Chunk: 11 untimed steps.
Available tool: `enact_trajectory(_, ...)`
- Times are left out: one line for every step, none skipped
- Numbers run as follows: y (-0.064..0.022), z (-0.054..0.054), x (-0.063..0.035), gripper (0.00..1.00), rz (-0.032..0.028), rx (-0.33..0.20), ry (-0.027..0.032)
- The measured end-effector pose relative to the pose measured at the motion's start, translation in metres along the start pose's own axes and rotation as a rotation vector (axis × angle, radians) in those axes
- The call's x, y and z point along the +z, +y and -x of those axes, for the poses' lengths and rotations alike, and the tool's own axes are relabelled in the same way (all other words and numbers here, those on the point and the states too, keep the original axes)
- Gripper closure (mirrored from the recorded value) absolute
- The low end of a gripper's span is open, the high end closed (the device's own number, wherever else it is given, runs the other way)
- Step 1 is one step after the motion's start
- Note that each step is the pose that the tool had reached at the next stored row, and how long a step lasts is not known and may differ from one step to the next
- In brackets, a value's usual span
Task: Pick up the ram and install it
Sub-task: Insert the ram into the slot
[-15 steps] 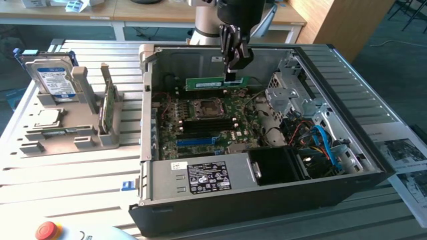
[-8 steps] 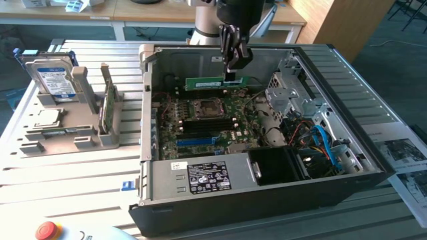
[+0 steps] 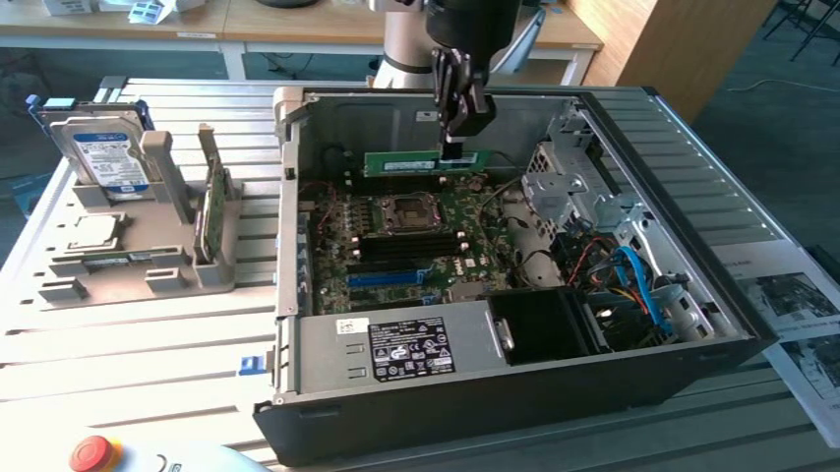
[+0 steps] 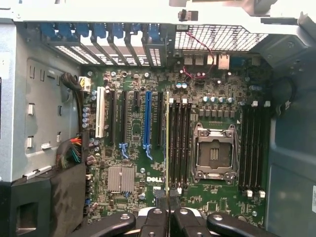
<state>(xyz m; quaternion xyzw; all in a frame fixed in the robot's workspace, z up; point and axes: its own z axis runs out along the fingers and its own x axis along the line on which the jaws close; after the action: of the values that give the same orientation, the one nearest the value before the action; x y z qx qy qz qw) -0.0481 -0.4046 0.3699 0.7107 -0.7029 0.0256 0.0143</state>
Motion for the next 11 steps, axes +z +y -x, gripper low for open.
enact_trajectory(0.0,0.0,0.0,0.88,0.0001,0.001,0.0)
enact_trajectory(0.0,0.0,0.0,0.88,0.0001,0.001,0.0)
enact_trajectory(0.0,0.0,0.0,0.88,0.0001,0.001,0.0001)
enact_trajectory(0.0,0.0,0.0,0.88,0.0001,0.001,0.0001)
enact_trajectory(0.0,0.0,0.0,0.88,0.0001,0.001,0.0)
enact_trajectory(0.0,0.0,0.0,0.88,0.0002,0.001,0.0001)
enact_trajectory(0.0,0.0001,0.0005,0.88,0.0,0.001,-0.0001)
enact_trajectory(0.0,0.0003,0.0011,0.88,0.0001,0.001,0.0)
enact_trajectory(0.0,0.0004,0.002,0.88,0.0002,0.002,0.0001)
enact_trajectory(0.0,0.0006,0.003,0.88,0.0002,0.003,0.0001)
enact_trajectory(0.0,0.0007,0.0043,0.88,0.0001,0.004,-0.0001)
